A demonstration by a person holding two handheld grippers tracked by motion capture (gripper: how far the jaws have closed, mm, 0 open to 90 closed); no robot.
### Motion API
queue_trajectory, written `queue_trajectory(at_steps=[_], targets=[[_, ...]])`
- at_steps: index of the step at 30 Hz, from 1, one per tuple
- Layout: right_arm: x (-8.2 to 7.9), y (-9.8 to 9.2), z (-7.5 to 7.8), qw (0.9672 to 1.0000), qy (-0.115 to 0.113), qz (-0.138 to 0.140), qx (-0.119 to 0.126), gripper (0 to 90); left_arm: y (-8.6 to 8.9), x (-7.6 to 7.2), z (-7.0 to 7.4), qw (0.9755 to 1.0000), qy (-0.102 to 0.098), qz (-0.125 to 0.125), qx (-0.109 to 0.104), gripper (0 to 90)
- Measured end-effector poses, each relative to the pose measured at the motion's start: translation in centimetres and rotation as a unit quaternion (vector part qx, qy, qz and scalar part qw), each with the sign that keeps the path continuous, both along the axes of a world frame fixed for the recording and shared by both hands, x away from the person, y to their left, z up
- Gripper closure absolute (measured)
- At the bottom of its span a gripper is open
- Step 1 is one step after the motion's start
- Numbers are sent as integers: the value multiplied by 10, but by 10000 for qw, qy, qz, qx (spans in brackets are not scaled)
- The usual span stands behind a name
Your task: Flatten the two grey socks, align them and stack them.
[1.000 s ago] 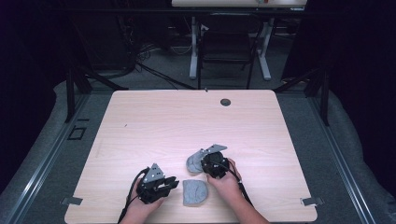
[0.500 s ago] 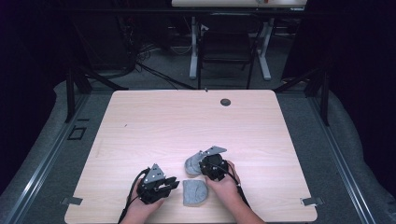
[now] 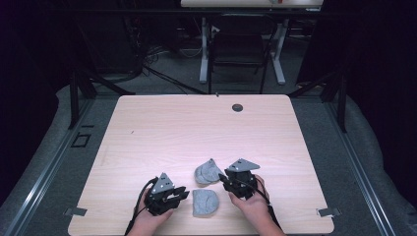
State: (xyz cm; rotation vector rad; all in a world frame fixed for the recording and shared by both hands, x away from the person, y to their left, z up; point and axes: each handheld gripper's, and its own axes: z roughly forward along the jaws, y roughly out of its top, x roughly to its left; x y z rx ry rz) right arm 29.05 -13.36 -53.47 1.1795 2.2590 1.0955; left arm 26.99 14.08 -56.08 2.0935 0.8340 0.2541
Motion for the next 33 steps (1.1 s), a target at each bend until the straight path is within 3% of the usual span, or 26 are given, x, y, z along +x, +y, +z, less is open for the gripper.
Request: queue_trajectory(at_steps=[4, 11, 19, 33], targets=[[-14, -9, 3, 9999, 16, 43, 117, 684, -4, -2, 1, 10000, -8, -25, 13, 736], [-26, -16, 3, 9998, -144, 133, 31, 685, -9, -5, 1, 10000, 11, -85, 12, 729], [-21, -22, -8, 9999, -103, -2, 112, 687, -23, -10, 4, 9999, 71, -127, -64, 692], [-19, -25, -10, 9998, -48, -9, 182, 690, -57, -22, -1, 9980, 154, -612, -38, 634]])
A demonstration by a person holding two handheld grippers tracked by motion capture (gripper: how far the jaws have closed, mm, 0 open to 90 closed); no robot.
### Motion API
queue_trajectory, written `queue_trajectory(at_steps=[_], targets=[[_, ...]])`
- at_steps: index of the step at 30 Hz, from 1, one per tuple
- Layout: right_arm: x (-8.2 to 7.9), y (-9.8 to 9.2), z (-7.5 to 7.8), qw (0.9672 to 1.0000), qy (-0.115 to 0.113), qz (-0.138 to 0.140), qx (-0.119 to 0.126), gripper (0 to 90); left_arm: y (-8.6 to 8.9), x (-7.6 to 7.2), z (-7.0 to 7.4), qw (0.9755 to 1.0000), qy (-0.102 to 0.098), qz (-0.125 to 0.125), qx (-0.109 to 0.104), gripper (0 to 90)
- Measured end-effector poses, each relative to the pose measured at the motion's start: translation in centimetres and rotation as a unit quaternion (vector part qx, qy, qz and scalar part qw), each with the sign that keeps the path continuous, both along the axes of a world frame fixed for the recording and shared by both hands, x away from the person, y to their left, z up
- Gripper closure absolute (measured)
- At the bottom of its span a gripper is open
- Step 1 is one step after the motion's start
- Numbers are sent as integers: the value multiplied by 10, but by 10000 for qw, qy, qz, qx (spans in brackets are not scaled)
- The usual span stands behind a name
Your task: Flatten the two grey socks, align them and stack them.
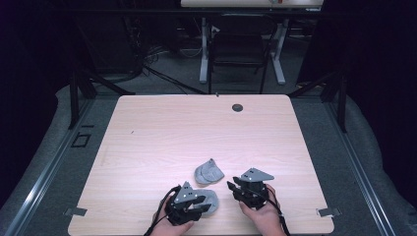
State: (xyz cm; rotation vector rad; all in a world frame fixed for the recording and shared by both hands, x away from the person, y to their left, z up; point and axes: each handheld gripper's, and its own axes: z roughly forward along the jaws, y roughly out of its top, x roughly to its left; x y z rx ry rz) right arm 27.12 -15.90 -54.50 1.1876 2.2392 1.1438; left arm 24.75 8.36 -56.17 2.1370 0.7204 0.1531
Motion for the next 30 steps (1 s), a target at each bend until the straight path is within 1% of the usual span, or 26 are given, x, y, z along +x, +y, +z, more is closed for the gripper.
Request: queue_trajectory(at_steps=[1, 2, 3, 6, 8, 10, 12, 13, 17, 19, 21, 22, 24, 26, 27, 28, 29, 30], targets=[[0, 0, 0, 10000, 0, 0, 0, 690, -2, 0, -1, 10000, -1, -22, 6, 634], [0, 0, -1, 10000, -10, -29, 57, 690, -3, -1, -2, 10000, 4, -36, 31, 633], [0, -1, 0, 10000, 23, -23, 60, 690, -5, -2, -4, 10000, 18, -64, 62, 632], [0, -2, 0, 10000, 26, -32, 62, 690, -6, -2, -6, 9999, 28, -89, 112, 632], [0, -2, -1, 10000, 36, -39, 79, 689, -6, -2, -9, 9997, 39, -100, 205, 634], [1, -2, -2, 10000, 59, -33, 52, 689, -5, -1, -14, 9997, 48, -66, 245, 659], [1, -3, -2, 10000, 64, -13, -11, 689, -5, -1, -15, 9996, 47, -50, 261, 709], [1, -2, -3, 10000, 87, -22, 30, 689, -4, -1, -16, 9995, 31, -60, 303, 729], [1, -1, -4, 10000, 84, 1, 12, 689, -4, -1, -17, 9995, -5, -16, 325, 800], [1, 0, -4, 9999, 105, 6, 36, 689, -4, -1, -17, 9995, -16, -15, 330, 851], [1, 1, -5, 9999, 101, 33, 25, 689, -3, -1, -16, 9994, -67, -22, 333, 874], [1, 1, -5, 9999, 112, 63, 41, 689, -3, -2, -14, 9995, -116, -15, 286, 879], [0, 2, -5, 9999, 126, 107, 46, 689, -2, -2, -13, 9995, -145, -20, 268, 881], [0, 3, -5, 9998, 128, 128, 118, 690, -1, -2, -10, 9996, -171, -10, 207, 882], [0, 5, -5, 9996, 156, 185, 118, 696, 1, -2, -7, 9997, -196, 12, 149, 884], [0, 5, -5, 9996, 158, 226, 79, 699, 1, -2, -7, 9997, -196, 12, 149, 885], [-1, 6, -6, 9996, 153, 236, 95, 705, 4, -1, -4, 9997, -230, 70, 67, 886], [-1, 6, -6, 9996, 153, 236, 95, 705, 4, -1, -4, 9997, -230, 70, 67, 887]])
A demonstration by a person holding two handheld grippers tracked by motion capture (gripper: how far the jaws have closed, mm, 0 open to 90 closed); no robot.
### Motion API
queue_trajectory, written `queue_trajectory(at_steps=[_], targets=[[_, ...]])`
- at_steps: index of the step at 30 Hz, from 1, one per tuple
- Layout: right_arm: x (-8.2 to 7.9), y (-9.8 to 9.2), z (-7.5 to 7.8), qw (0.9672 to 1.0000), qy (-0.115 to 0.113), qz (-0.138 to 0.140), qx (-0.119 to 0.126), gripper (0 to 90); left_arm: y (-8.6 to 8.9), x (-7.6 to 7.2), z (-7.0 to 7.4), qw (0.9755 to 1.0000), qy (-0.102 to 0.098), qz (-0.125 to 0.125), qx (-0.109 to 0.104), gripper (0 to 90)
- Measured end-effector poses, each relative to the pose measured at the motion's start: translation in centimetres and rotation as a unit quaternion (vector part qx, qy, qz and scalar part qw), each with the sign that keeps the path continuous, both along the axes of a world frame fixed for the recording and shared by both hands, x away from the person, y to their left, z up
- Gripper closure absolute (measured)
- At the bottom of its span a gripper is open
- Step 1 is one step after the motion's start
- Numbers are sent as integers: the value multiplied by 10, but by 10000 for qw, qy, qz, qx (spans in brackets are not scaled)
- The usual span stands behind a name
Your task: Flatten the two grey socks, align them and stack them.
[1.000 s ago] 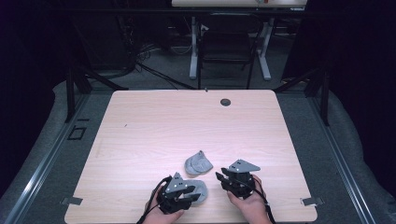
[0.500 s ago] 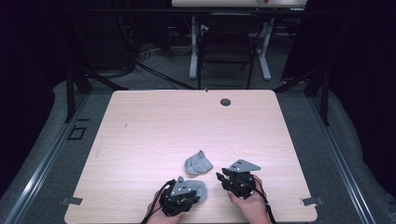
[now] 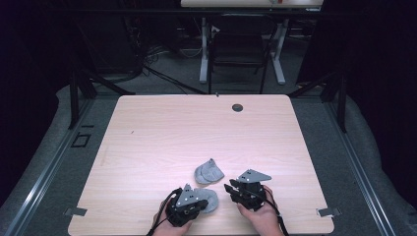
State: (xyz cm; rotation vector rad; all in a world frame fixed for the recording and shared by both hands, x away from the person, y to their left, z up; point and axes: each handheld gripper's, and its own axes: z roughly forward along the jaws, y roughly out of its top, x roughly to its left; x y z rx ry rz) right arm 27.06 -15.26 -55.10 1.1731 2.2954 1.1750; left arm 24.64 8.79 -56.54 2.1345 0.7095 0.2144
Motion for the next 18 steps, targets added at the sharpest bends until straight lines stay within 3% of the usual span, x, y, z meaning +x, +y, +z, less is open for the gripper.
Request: queue_trajectory(at_steps=[5, 8, 14, 18], targets=[[-2, 4, -2, 9998, 148, 120, -70, 780, 10, 3, 8, 9996, -55, 143, -218, 889], [-4, 12, -5, 9986, 360, 378, -4, 854, 14, 4, 10, 9993, -51, 217, -286, 890], [-7, 28, -10, 9956, 496, 766, -189, 892, 14, 4, 11, 9992, -53, 193, -355, 890], [-6, 34, -15, 9951, 554, 810, -155, 894, 15, 4, 12, 9991, -76, 180, -368, 890]])
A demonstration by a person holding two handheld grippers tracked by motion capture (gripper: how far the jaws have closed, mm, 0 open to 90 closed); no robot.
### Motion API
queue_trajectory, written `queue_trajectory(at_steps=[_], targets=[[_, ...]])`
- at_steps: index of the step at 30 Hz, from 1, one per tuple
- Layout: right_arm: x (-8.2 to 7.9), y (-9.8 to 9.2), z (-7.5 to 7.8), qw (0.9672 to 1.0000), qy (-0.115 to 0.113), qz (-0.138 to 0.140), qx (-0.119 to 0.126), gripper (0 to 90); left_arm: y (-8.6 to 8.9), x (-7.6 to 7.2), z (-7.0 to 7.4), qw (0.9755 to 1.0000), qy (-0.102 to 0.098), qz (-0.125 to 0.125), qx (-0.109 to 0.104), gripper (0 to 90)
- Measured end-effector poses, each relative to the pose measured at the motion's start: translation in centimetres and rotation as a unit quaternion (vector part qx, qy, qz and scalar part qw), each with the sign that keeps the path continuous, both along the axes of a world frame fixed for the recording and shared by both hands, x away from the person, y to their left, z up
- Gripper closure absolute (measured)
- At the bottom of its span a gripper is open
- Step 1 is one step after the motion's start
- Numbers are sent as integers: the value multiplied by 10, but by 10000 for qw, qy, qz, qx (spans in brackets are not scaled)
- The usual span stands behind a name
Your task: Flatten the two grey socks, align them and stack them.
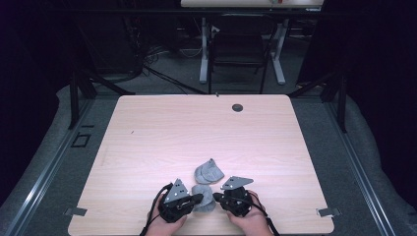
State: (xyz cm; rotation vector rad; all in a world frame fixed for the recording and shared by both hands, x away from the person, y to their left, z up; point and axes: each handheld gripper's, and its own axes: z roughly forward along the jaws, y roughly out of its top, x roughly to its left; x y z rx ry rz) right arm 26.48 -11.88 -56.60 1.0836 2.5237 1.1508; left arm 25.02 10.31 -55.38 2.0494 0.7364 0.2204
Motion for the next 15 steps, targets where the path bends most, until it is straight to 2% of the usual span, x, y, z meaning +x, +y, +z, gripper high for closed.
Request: queue_trajectory(at_steps=[6, 10, 15], targets=[[0, 5, -4, 9999, 92, 100, 10, 892, 4, 1, 3, 10000, -49, 37, -52, 890], [0, 8, -5, 9998, 28, 172, 82, 866, 4, 1, 3, 10000, -51, 24, -67, 890], [1, 13, -11, 9997, 34, 208, -152, 890, 3, -1, 2, 10000, -70, 11, -19, 890]])
